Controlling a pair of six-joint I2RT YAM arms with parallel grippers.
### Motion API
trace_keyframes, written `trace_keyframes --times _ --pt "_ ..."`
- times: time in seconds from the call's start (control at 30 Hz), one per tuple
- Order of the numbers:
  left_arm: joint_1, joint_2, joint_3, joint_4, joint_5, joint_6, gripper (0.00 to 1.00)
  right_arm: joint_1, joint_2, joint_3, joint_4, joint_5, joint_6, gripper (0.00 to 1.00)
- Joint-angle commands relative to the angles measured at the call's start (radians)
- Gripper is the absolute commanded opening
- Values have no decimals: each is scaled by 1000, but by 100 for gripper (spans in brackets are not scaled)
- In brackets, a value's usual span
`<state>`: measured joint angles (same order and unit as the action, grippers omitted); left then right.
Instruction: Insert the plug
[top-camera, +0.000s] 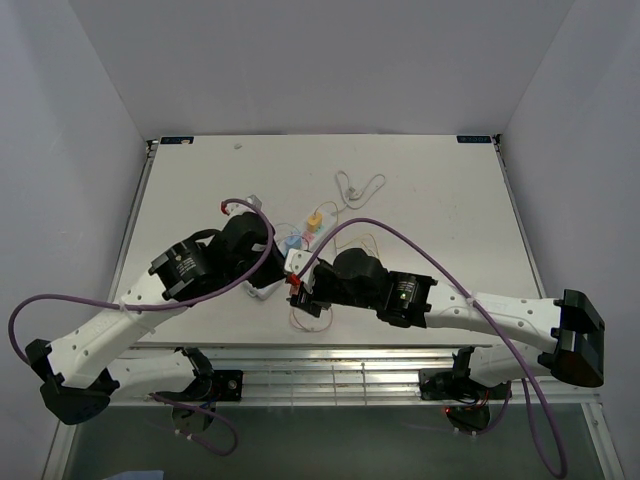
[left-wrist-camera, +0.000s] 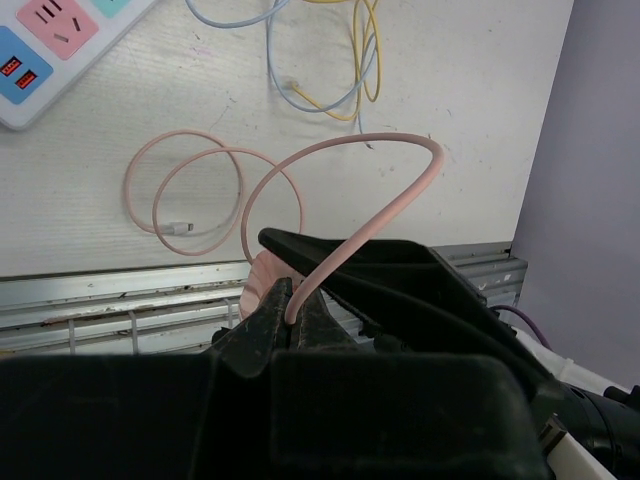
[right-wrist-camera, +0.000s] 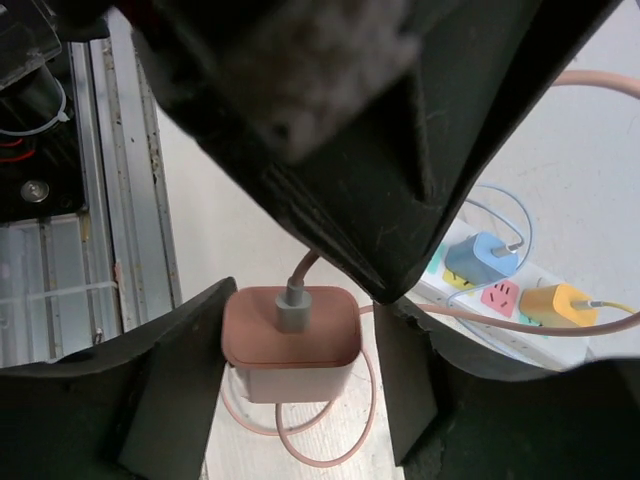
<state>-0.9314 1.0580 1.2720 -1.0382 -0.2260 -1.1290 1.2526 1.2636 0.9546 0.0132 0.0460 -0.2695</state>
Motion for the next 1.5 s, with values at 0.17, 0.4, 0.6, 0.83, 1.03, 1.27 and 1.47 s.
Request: trace_keyframes --times 0.17,0.4,0.6,0.83,1.03,1.27,1.47 --pt "-1 26 32 36 8 18 0 8 6 38 1 -21 -2 19" --pt "-1 85 55 105 74 95 2 7 -4 -3 60 9 42 8" --pt "-3 89 30 179 113 124 69 -27 -157 -201 276 166 176 8" --pt "-4 89 46 211 83 158 98 -292 -456 -369 282 152 363 8" --pt "-4 109 59 219 53 166 98 -585 -621 -26 -129 471 363 8" --pt "-4 115 58 227 22 170 98 -621 -570 344 -210 898 126 8" --pt "-3 103 21 189 -33 140 98 -621 -546 200 -158 637 161 8"
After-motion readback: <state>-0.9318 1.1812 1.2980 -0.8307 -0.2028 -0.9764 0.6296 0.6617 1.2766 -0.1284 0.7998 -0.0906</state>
